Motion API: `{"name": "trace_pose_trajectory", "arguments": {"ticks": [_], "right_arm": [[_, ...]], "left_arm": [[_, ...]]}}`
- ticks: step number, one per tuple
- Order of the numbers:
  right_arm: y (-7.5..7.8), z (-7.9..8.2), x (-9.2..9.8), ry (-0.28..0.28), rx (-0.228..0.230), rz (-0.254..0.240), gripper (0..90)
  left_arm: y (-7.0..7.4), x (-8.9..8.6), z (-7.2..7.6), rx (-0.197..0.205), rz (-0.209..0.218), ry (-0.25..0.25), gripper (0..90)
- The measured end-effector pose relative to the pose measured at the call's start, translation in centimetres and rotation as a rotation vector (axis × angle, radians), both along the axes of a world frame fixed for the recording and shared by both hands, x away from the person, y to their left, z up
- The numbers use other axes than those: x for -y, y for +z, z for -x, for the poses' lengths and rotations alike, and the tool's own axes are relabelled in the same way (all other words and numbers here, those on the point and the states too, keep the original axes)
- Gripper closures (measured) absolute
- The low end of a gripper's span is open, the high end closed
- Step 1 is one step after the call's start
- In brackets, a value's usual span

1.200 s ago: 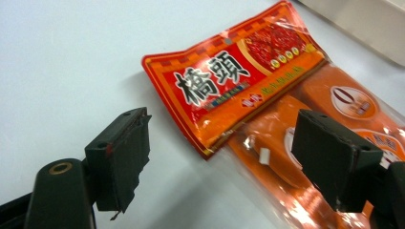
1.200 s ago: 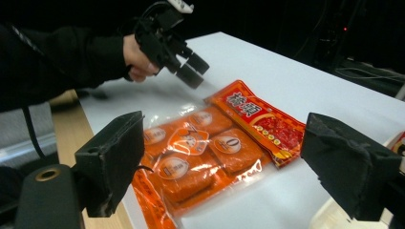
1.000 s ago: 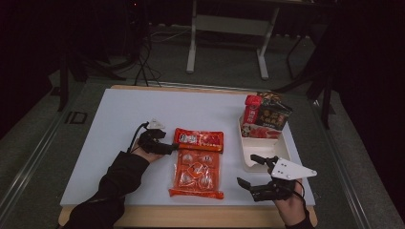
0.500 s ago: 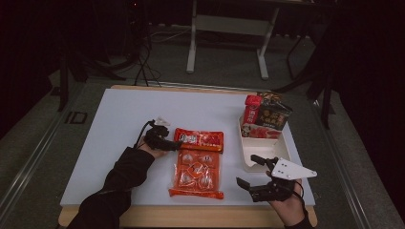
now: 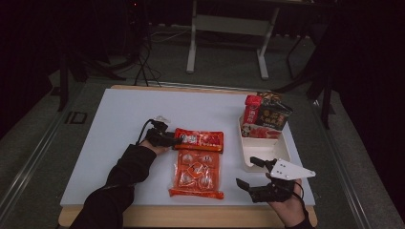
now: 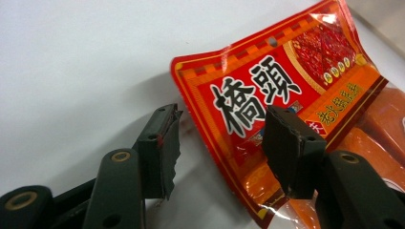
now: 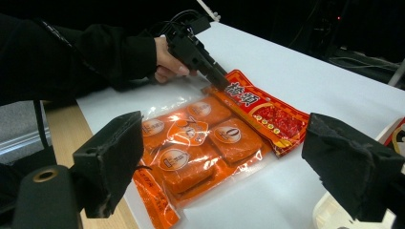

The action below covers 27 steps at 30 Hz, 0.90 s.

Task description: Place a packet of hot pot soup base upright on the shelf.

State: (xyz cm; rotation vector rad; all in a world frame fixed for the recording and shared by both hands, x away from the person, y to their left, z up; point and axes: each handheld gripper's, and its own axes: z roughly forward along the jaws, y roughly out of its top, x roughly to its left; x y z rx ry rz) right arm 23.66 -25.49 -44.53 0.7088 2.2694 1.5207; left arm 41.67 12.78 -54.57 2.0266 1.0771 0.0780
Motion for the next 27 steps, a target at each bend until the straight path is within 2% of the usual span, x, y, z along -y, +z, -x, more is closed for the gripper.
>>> {"name": "trace_pose_trajectory", "arguments": {"ticks": [3, 5, 9, 11, 12, 13, 16, 20, 21, 23, 27], "right_arm": [[0.0, 0.0, -0.1, 0.003, 0.0, 0.002, 14.0], [0.0, 0.0, -0.2, 0.007, 0.003, 0.004, 14.0], [-0.1, 0.0, -0.2, 0.007, -0.001, 0.007, 14.0], [-0.1, 0.0, -0.2, 0.007, 0.0, 0.008, 14.0], [-0.1, -0.1, -0.3, 0.006, -0.002, 0.008, 14.0], [-0.1, -0.1, -0.3, 0.008, -0.004, 0.007, 14.0], [-0.1, -0.1, -0.3, 0.007, -0.006, 0.01, 14.0], [-0.2, -0.1, -0.3, 0.005, -0.007, 0.012, 14.0], [-0.2, -0.1, -0.3, 0.005, -0.01, 0.011, 14.0], [-0.2, -0.2, -0.2, 0.0, -0.011, 0.011, 14.0], [-0.3, -0.3, -0.2, -0.005, -0.02, 0.011, 14.0]], "left_arm": [[0.0, 0.7, 0.0, -0.012, 0.008, -0.027, 56.5], [0.0, 1.0, 0.1, -0.011, -0.003, -0.027, 58.2], [0.1, 1.5, 0.3, -0.021, 0.002, -0.033, 66.0], [0.2, 1.7, 0.3, -0.02, -0.017, -0.028, 68.4], [0.3, 1.8, 0.4, -0.026, -0.011, -0.04, 76.3], [0.4, 2.0, 0.5, -0.019, -0.023, -0.043, 80.5], [0.7, 2.1, 0.7, -0.005, -0.053, -0.036, 88.1], [1.0, 2.3, 1.2, 0.023, -0.067, -0.016, 88.8], [1.1, 2.3, 1.3, 0.035, -0.062, -0.011, 88.8], [1.4, 2.2, 1.5, 0.034, -0.039, 0.006, 88.8], [2.0, 2.0, 2.2, 0.078, -0.046, 0.001, 88.9]]}}
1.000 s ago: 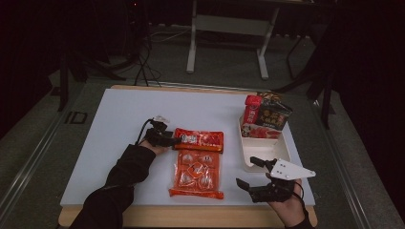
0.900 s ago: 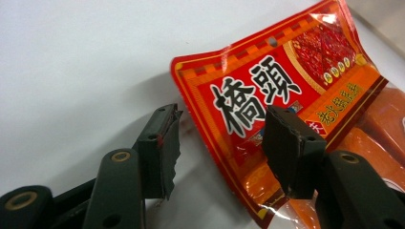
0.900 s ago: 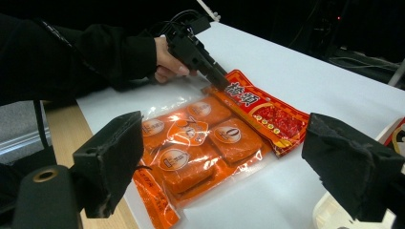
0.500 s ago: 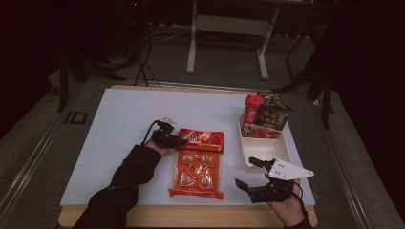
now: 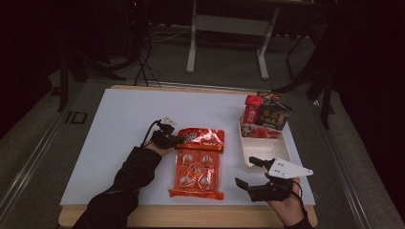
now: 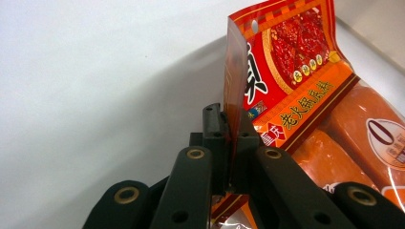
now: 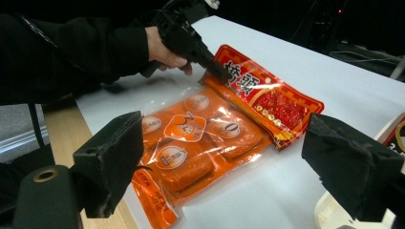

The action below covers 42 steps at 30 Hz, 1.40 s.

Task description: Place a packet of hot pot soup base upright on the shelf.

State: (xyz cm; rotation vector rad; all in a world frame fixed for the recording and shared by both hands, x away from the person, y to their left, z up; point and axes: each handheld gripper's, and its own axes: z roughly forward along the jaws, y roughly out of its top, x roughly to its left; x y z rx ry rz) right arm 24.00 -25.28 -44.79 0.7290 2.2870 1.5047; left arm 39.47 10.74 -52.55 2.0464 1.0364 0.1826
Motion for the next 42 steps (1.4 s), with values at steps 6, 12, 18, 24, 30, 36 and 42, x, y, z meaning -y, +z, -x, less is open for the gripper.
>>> {"name": "trace_pose_trajectory", "arguments": {"ticks": [6, 12, 18, 24, 30, 36, 42], "right_arm": [[-0.1, -0.1, -0.2, -0.004, 0.0, 0.008, 14.2], [-0.2, -0.2, -0.1, -0.01, -0.004, 0.012, 14.5], [-0.1, -0.1, 0.0, -0.023, 0.002, 0.012, 14.6], [0.1, -0.1, 0.1, -0.03, 0.017, -0.001, 16.6], [0.5, 0.1, 0.0, -0.033, 0.031, -0.006, 16.5], [0.8, 0.1, 0.1, -0.042, 0.034, -0.017, 16.5], [1.7, -0.2, 0.4, -0.075, 0.042, -0.034, 15.0]], "left_arm": [[1.5, -0.3, 0.8, 0.047, 0.021, -0.002, 89.0], [2.4, -0.4, 1.4, 0.072, 0.036, -0.009, 89.3], [3.7, -0.5, 2.1, 0.097, 0.06, -0.015, 89.3], [4.8, -0.7, 3.0, 0.129, 0.074, -0.028, 89.4], [5.7, -0.6, 3.7, 0.155, 0.084, -0.04, 89.6], [6.7, -0.7, 4.5, 0.181, 0.114, -0.069, 89.6], [7.6, -0.7, 5.2, 0.214, 0.141, -0.106, 89.7]]}}
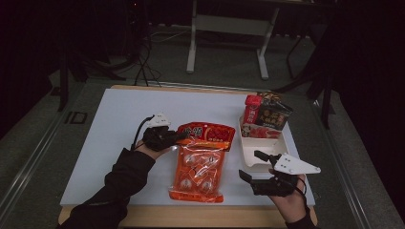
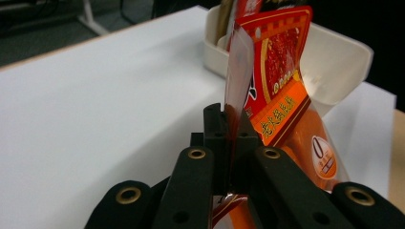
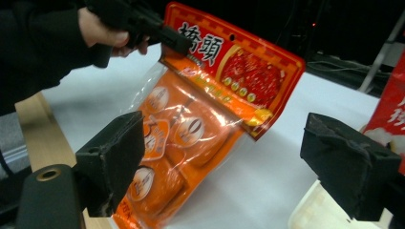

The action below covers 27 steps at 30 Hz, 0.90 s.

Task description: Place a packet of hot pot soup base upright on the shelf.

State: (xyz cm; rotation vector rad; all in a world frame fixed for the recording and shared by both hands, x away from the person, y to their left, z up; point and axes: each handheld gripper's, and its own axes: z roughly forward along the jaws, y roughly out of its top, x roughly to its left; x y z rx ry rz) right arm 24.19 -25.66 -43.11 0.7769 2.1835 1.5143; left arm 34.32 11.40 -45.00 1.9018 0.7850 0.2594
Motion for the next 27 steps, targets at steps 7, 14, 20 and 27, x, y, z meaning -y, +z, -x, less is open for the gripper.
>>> {"name": "trace_pose_trajectory", "arguments": {"ticks": [7, 14, 20, 27], "right_arm": [[1.7, -0.8, 0.0, -0.015, 0.015, -0.022, 16.2], [1.6, -2.4, -0.6, -0.018, -0.015, -0.024, 16.5], [0.8, -4.4, -1.7, -0.008, -0.059, -0.019, 16.6], [0.1, -7.2, -2.7, 0.033, -0.115, -0.025, 18.8]], "left_arm": [[1.0, 0.1, 0.9, 0.034, 0.018, -0.035, 89.7], [1.3, -0.2, 1.7, 0.052, 0.046, -0.064, 89.7], [1.6, -0.3, 2.3, 0.057, 0.079, -0.088, 89.7], [1.9, -0.5, 3.0, 0.063, 0.098, -0.106, 89.7]]}}
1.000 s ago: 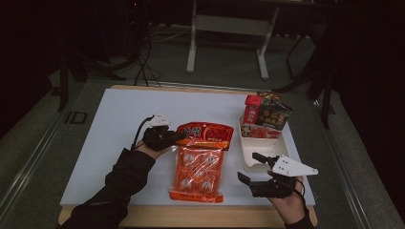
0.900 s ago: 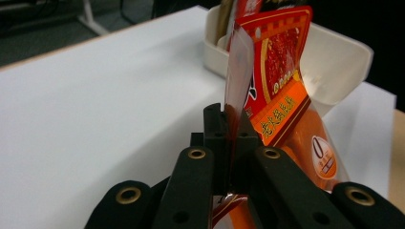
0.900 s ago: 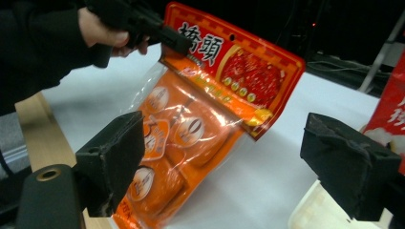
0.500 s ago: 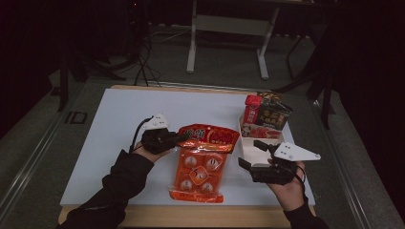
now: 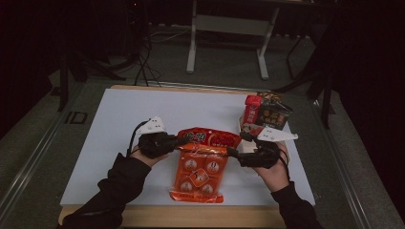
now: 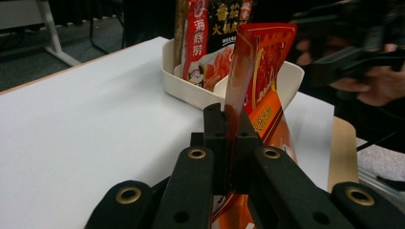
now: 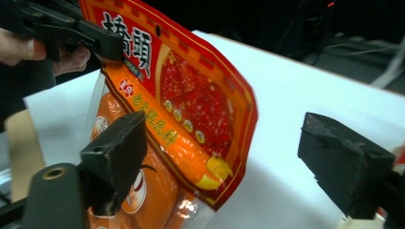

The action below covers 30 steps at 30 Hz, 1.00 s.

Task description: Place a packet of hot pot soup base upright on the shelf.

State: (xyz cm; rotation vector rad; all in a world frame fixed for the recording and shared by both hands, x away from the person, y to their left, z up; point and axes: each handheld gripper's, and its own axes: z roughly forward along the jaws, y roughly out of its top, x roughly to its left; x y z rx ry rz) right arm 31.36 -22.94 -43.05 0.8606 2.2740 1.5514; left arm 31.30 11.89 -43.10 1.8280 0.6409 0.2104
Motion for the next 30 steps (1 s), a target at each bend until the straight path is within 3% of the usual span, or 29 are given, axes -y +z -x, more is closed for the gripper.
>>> {"name": "trace_pose_trajectory", "arguments": {"ticks": [4, 6, 12, 14, 16, 18, 19, 21, 24, 27, 30], "right_arm": [[-0.9, -1.0, -0.7, 0.043, -0.04, 0.003, 28.5], [-1.1, -1.0, -1.1, 0.067, -0.048, 0.014, 38.0], [-1.0, -0.9, -2.2, 0.118, -0.045, 0.039, 51.0], [-1.0, -1.0, -2.3, 0.138, -0.065, 0.035, 57.4], [-1.0, -1.0, -2.3, 0.139, -0.079, 0.04, 67.9], [-0.9, -1.0, -2.3, 0.137, -0.08, 0.055, 71.7], [-0.7, -1.1, -2.1, 0.149, -0.086, 0.05, 81.5], [-0.6, -0.9, -2.0, 0.161, -0.095, 0.046, 89.3], [-0.2, -0.2, -2.1, 0.166, -0.069, 0.062, 89.9], [0.3, 0.3, -1.9, 0.181, -0.076, 0.044, 90.0], [0.9, 1.2, -1.8, 0.199, -0.085, -0.005, 90.0]], "left_arm": [[0.0, 0.0, 0.1, 0.0, 0.007, -0.004, 89.7], [0.0, 0.0, 0.1, 0.001, 0.005, -0.002, 89.7], [0.0, 0.0, 0.1, -0.003, 0.008, 0.0, 89.6], [0.0, -0.1, 0.2, -0.008, 0.014, 0.0, 89.6], [0.0, -0.1, 0.2, -0.016, 0.02, 0.001, 89.6], [0.0, -0.1, 0.3, -0.021, 0.027, 0.001, 89.6], [0.0, -0.1, 0.3, -0.019, 0.025, 0.0, 89.5], [0.2, 0.0, 0.5, -0.025, 0.02, 0.002, 89.5], [0.6, -0.1, 0.7, -0.029, 0.008, -0.011, 89.3], [0.9, -0.3, 1.0, -0.032, 0.004, -0.029, 89.1], [1.4, -0.7, 1.4, -0.028, 0.012, -0.054, 87.5]]}}
